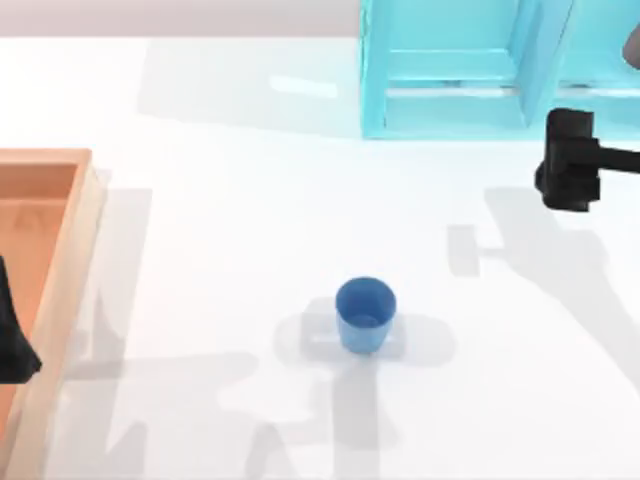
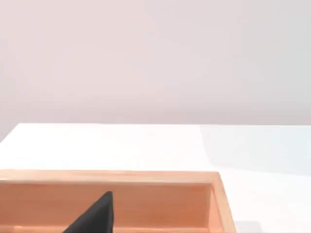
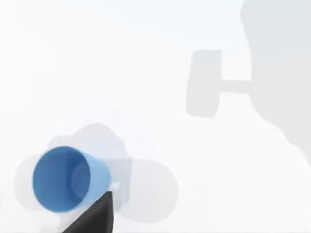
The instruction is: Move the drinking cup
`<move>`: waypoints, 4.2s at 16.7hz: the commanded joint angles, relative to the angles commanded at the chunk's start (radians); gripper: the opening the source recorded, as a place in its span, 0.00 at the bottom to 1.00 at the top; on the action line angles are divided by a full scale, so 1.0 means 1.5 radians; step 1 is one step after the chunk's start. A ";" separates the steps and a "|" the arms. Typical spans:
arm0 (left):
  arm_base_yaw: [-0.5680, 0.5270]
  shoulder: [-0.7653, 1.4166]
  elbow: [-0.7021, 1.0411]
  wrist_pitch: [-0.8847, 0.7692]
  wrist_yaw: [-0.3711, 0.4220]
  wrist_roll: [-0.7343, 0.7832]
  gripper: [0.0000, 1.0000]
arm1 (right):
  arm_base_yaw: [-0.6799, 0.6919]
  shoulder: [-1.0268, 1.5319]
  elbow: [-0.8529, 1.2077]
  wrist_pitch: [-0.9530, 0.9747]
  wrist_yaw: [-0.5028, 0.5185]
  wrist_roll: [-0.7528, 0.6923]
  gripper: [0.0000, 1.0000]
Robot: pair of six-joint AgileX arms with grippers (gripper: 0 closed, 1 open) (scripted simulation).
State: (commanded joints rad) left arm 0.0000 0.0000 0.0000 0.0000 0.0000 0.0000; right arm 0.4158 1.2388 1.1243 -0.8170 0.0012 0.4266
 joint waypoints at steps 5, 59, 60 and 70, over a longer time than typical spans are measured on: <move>0.000 0.000 0.000 0.000 0.000 0.000 1.00 | 0.103 0.335 0.292 -0.202 0.000 0.106 1.00; 0.000 0.000 0.000 0.000 0.000 0.000 1.00 | 0.124 0.565 0.268 -0.130 -0.003 0.120 0.00; 0.000 0.000 0.000 0.000 0.000 0.000 1.00 | 0.097 0.545 0.254 -0.134 -0.004 0.086 0.00; 0.000 0.000 0.000 0.000 0.000 0.000 1.00 | -0.336 0.359 0.120 -0.169 -0.012 -0.323 0.00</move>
State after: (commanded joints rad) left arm 0.0000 0.0000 0.0000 0.0000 0.0000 0.0000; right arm -0.0885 1.7776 1.3048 -1.0710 -0.0174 -0.0577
